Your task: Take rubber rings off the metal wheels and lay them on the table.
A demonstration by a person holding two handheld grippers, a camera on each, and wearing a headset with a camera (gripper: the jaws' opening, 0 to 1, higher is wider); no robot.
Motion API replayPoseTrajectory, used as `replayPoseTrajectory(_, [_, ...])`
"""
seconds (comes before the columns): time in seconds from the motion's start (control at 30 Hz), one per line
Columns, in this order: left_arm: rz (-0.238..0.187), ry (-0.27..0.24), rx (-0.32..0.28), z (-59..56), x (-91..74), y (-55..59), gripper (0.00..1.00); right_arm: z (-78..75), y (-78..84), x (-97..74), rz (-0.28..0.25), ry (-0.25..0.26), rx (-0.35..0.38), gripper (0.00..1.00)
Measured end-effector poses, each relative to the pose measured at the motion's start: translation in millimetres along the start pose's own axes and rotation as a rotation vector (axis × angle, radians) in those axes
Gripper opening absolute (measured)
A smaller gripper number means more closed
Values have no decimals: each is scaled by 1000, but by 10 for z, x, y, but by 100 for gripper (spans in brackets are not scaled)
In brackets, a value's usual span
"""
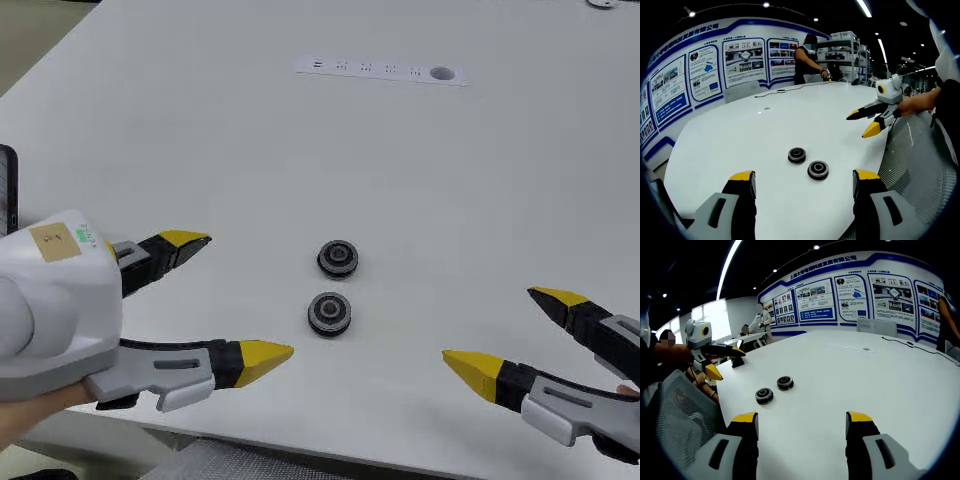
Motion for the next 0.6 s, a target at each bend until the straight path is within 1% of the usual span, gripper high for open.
replayPoseTrajectory(0.1, [7,15,18,2,54,-9,77,-5,-3,-4,-5,6,8,72])
replayPoseTrajectory(0.23, [23,45,59,-15,159,-35,73,-7,-2,-3,-6,8,14,72])
replayPoseTrajectory(0.33, [23,68,85,-42,255,-68,66,1,0,1,-3,5,16,72])
replayPoseTrajectory(0.4, [32,90,102,-73,325,-81,60,6,4,4,0,1,18,71])
replayPoseTrajectory(0.5, [46,106,127,-119,424,-79,51,14,-4,4,-4,-3,18,71])
replayPoseTrajectory(0.6, [50,140,136,-193,499,-76,47,15,-8,-5,-6,-2,22,71])
Point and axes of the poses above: the centre of the closed fingertips' face, and the gripper's own axes: x roughly forward along the fingers, z roughly to its left, y roughly out of its underside, the point moved 7 cm from there along -x, roughly backward along the fingers, and after that the axes turned 8 degrees about -y, right-handed, at the moved point
